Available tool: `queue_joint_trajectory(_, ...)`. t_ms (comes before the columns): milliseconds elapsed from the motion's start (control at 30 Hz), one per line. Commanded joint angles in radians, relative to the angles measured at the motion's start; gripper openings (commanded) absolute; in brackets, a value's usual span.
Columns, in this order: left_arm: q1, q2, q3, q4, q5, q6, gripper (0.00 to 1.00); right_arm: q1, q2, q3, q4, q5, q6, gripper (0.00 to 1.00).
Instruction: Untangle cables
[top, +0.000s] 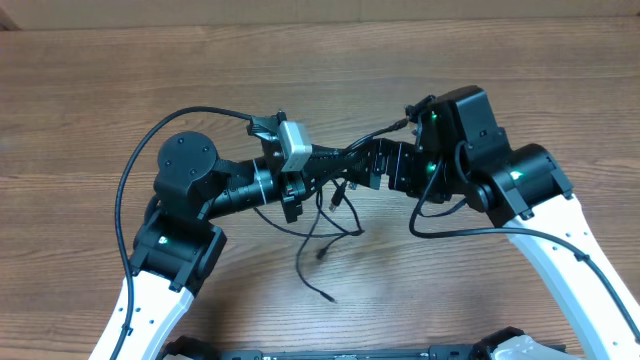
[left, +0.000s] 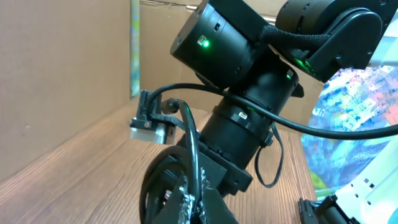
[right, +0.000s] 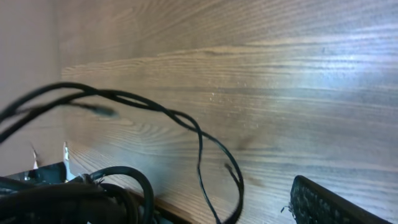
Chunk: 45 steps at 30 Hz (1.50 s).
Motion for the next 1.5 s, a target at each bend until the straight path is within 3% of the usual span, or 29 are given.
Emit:
queue_joint_trajectory(0,-0.005,-0.016,0.018,0.043,0.02,-0.018,0.04,0.002,0.024,0.013,-0.021,0.082,0.0,0.97)
queue_joint_trajectory(233,-0.005,-0.016,0.018,0.101,0.024,-0.087,0.04,0.002,0.031,0.013,-0.011,0.105,0.001,0.97)
queue_joint_trajectory(767,-0.007,-0.016,0.018,-0.102,0.071,-0.089,0.04,0.002,0.031,0.013,0.26,0.076,0.004,0.96)
queue_joint_trajectory(1167,-0.007,-0.016,0.018,-0.083,0.245,-0.089,0.04,0.002,0.031,0.013,0.303,0.37,0.004,0.97)
queue_joint_trajectory(1467,-0.007,-0.016,0.018,-0.082,0.249,-0.088,0.04,0.002,0.031,0.013,0.238,0.506,0.005,0.96)
